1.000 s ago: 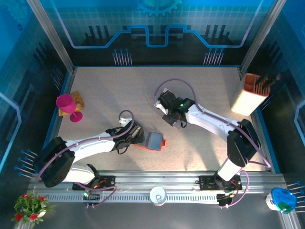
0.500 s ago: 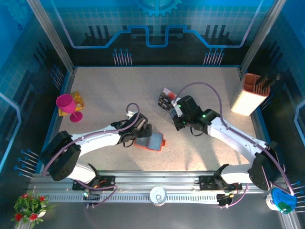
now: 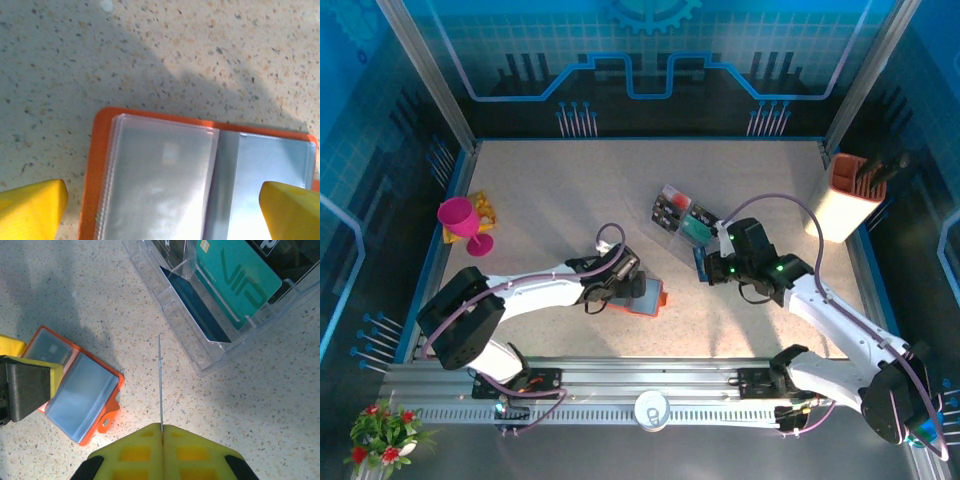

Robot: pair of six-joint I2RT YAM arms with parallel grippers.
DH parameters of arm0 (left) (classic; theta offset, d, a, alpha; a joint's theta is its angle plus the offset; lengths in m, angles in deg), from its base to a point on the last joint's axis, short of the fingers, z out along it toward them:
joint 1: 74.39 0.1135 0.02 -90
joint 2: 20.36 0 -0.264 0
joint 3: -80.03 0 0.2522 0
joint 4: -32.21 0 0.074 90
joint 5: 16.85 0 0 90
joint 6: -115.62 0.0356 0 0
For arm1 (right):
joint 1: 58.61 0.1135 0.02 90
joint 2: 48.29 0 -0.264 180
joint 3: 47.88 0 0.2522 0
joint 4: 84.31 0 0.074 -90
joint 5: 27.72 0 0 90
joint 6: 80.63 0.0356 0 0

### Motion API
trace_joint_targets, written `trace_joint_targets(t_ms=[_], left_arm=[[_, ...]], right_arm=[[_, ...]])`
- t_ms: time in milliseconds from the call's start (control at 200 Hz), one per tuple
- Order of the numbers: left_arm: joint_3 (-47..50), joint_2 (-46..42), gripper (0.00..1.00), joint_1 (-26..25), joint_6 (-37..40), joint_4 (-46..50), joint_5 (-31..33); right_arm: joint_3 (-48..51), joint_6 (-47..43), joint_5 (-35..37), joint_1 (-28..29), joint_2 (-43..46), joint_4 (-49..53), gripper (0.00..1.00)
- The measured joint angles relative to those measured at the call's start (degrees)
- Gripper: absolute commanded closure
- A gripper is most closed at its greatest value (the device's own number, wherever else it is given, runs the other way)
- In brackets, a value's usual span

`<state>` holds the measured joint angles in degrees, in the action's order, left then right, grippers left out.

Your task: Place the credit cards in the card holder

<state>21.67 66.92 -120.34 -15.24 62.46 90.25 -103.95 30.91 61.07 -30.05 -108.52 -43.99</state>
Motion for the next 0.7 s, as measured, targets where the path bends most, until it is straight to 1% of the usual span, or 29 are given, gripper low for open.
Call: trace_joint_targets(t_ms=[495,700], left_arm=[[-1.55,0.55,0.01,-6.03,-4.31,1.68,0.66],[-1.86,0.50,0.01,-7.06,-5.92,2.38,1.25]], right_arm=[[1.03,1.42,-3.54,-0.61,0.44,-1.55,1.00],[1.31,2.93,-6.03,-0.90,0.42,-3.45,1.00]])
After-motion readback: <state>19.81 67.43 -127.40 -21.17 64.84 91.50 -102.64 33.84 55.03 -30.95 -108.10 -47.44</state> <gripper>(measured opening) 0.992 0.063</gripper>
